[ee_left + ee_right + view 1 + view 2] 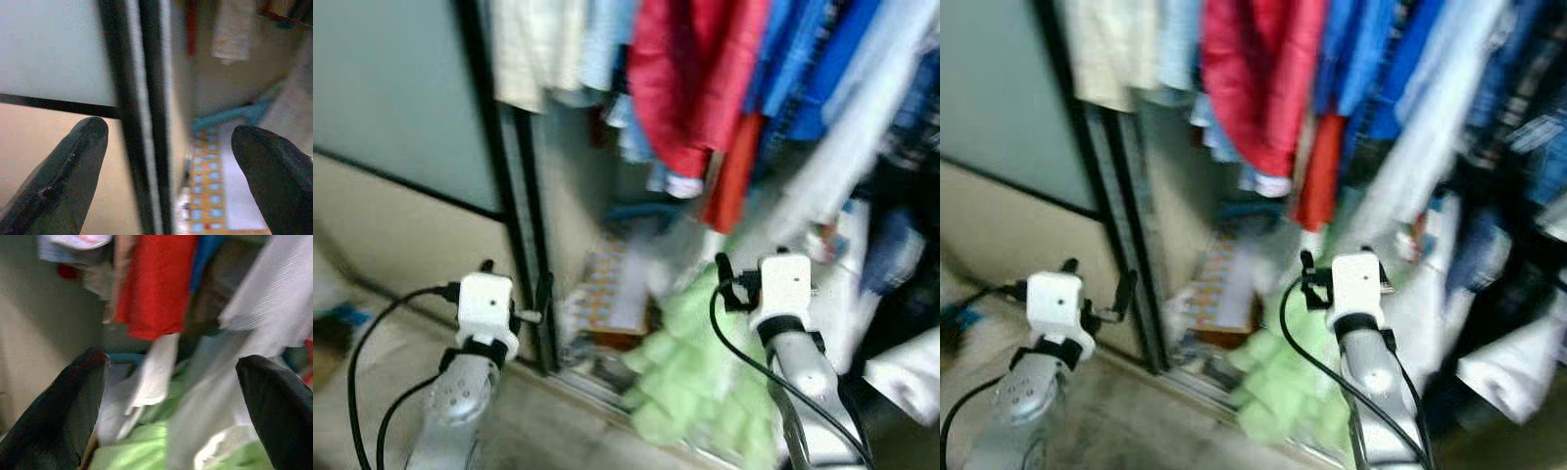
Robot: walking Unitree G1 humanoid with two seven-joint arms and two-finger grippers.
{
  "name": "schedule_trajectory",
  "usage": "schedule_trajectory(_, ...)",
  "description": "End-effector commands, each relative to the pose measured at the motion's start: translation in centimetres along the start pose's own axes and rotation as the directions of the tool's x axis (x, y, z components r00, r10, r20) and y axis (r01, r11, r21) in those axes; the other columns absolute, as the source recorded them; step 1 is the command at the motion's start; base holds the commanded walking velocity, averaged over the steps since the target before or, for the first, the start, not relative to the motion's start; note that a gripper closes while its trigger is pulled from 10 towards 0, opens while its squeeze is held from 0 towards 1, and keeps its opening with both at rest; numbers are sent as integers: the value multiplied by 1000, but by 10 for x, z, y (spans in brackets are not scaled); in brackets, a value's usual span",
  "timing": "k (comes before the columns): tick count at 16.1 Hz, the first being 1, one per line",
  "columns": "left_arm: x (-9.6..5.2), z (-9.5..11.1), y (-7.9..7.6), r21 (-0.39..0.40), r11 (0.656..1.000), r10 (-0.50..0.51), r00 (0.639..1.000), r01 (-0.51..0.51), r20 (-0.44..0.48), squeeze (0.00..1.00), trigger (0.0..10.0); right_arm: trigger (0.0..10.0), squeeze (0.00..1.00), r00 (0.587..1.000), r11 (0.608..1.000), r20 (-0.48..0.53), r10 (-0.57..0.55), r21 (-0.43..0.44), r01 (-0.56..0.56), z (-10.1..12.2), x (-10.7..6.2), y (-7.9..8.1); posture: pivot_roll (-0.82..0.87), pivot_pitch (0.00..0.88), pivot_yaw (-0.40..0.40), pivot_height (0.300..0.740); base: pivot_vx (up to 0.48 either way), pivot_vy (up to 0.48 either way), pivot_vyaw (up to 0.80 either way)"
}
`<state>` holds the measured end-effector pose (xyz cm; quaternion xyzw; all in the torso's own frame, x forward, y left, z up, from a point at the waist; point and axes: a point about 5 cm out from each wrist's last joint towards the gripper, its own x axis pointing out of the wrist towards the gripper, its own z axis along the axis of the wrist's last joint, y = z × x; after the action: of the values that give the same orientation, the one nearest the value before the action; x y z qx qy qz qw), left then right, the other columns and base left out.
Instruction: Clean up the room
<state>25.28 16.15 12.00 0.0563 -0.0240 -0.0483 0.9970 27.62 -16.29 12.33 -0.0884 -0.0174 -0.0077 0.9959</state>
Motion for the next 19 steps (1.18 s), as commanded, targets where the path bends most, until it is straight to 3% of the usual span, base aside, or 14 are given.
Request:
schedule_trajectory(1,1,0,-2,5,1000,-3,1000,3,5,0,10000,10000,0,1000,1000,6,-10,2,10,3,0,-3,-8,16,-38,740,0,0,800)
schedule_trajectory(12,1,2,3,51,999,14,1000,-15,6,0,10000,10000,0,1000,1000,5,-1,23,1,2,5,4,12,29,-23,740,0,0,800)
schedule_trajectory(19,2,3,4,35,999,6,1000,-6,5,0,10000,10000,0,1000,1000,14,21,21,-21,4,9,5,10,35,-31,740,0,0,0)
